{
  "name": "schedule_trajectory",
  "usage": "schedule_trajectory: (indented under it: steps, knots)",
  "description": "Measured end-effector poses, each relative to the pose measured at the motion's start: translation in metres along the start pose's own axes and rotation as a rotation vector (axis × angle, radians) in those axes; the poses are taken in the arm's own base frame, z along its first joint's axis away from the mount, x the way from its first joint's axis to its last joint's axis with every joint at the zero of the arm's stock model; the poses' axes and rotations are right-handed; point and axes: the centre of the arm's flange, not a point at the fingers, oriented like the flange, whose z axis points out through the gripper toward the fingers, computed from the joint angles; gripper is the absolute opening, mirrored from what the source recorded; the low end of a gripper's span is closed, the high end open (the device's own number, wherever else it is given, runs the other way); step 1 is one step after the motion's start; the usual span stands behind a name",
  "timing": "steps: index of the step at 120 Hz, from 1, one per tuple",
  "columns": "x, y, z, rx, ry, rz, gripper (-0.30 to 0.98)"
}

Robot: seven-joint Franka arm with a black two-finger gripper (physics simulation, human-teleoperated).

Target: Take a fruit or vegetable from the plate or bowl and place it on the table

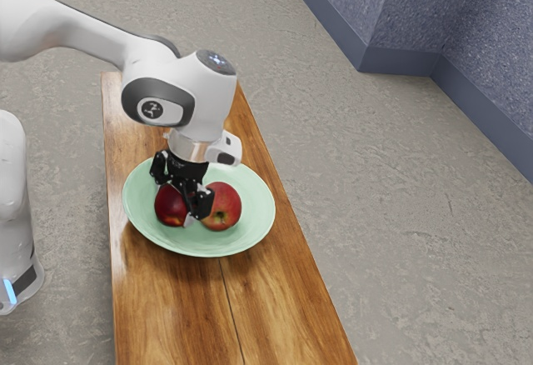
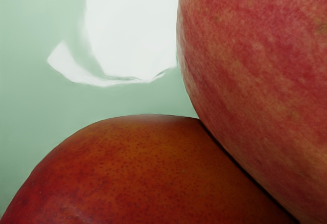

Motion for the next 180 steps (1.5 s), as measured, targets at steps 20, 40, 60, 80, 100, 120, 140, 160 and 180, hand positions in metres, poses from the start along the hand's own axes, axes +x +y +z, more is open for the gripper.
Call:
schedule_trajectory:
  steps: [20, 40, 60, 80, 100, 120, 140, 160, 180]
  knots:
    - [-0.003, 0.001, -0.004, 0.012, 0.03, 0.007, 0.44]
    - [-0.008, 0.003, -0.012, 0.05, 0.09, 0.028, 0.37]
    - [-0.012, 0.009, -0.054, 0.055, 0.22, 0.056, 0.36]
    - [-0.011, 0.064, -0.109, 0.082, 0.351, 0.163, 0.37]
    - [-0.049, 0.139, -0.094, 0.125, 0.369, 0.303, 0.36]
    - [-0.08, 0.192, -0.088, 0.115, 0.412, 0.397, 0.36]
    - [-0.081, 0.219, -0.068, 0.075, 0.402, 0.419, 0.36]
    - [-0.062, 0.236, -0.042, 0.023, 0.346, 0.406, 0.36]
    - [-0.058, 0.243, -0.038, -0.023, 0.341, 0.382, 0.47]
